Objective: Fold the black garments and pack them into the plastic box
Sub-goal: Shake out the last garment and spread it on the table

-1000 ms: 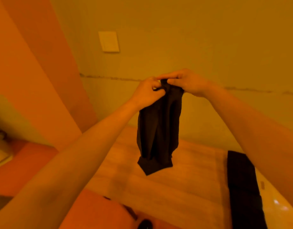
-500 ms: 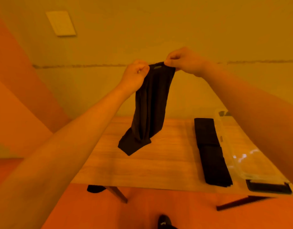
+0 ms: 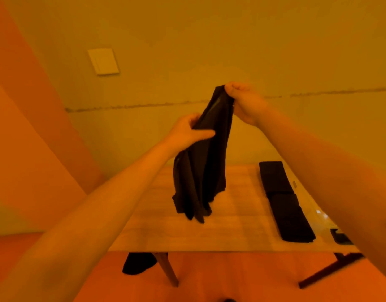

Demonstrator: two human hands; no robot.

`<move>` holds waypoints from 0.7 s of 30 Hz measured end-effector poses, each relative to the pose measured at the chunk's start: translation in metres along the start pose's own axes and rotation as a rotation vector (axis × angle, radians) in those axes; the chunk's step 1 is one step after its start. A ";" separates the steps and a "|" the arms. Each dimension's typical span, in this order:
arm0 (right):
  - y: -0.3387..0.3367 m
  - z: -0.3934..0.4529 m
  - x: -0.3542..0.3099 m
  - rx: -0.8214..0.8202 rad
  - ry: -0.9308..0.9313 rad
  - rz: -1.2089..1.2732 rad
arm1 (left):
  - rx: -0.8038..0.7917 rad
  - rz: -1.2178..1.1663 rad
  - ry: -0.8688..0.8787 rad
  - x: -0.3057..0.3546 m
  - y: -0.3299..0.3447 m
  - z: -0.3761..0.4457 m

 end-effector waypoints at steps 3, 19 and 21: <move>0.007 0.001 -0.002 -0.029 0.038 -0.053 | 0.038 0.087 -0.071 -0.011 -0.015 -0.010; -0.028 0.020 -0.045 -0.133 -0.013 -0.560 | -0.525 -0.164 -0.379 -0.045 -0.088 -0.028; -0.043 0.025 -0.042 -0.155 0.019 -0.347 | -0.615 0.034 -0.440 -0.054 -0.094 -0.032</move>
Point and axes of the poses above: each hand's wrist, its own z-axis towards the middle knuckle, its own y-axis out of the palm, x = y × z, the point moved 1 cm from there along z, towards the middle knuckle, and after that the axes turned 6 degrees about y, right-handed, at the moved point
